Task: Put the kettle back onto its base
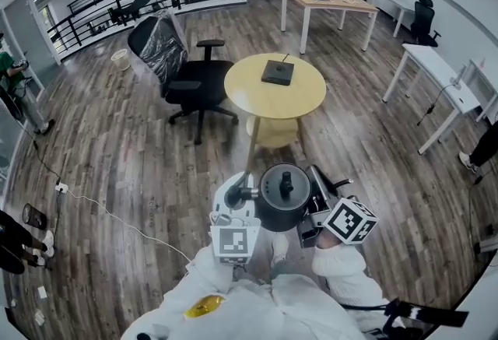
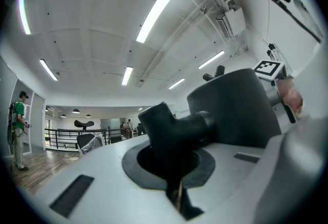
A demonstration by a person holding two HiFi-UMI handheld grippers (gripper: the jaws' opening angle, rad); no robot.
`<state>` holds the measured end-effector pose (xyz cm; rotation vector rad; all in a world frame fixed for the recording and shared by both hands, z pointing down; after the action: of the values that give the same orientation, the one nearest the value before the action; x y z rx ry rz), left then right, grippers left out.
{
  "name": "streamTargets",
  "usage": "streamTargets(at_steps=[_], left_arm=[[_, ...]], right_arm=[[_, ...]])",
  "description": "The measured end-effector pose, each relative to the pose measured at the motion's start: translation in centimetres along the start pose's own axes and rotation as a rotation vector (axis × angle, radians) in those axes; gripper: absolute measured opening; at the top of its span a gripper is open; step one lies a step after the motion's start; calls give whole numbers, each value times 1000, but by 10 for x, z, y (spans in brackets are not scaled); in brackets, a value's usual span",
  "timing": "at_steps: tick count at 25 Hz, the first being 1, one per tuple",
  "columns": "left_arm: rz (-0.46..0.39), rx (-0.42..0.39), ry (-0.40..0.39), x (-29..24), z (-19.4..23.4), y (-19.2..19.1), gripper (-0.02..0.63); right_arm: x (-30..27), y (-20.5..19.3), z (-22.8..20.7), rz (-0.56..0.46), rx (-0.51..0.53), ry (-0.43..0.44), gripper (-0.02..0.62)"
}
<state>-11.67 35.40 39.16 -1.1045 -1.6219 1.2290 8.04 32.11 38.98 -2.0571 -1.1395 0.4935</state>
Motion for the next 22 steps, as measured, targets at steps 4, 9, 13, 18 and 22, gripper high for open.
streamTargets(at_steps=[4, 9, 13, 18, 22], left_arm=[[4, 1, 13, -28, 4, -7, -3], [12, 4, 22, -69, 9, -13, -3], [21, 4, 32, -110, 14, -14, -3], [16, -7, 57, -171, 20, -16, -3], [18, -7, 72, -222, 23, -23, -3]], right_arm=[[-25, 11, -16, 16, -1, 11, 32], [-58, 29, -37, 31, -4, 10, 32], [-91, 50, -58, 45, -9, 14, 32], [-141, 83, -88, 60, -10, 45, 32], [-180, 105, -117, 72, -10, 60, 32]])
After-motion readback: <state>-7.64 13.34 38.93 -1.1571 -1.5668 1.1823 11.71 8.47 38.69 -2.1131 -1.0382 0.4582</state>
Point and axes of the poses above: the fingertips, and each gripper's own axes: x backward along the fingers, z to its left, y out of its top, the point moved 6 cm from there along x, backward along the fingers, and after that the axes turned 1 degree about -x, right-handed, at the moved point
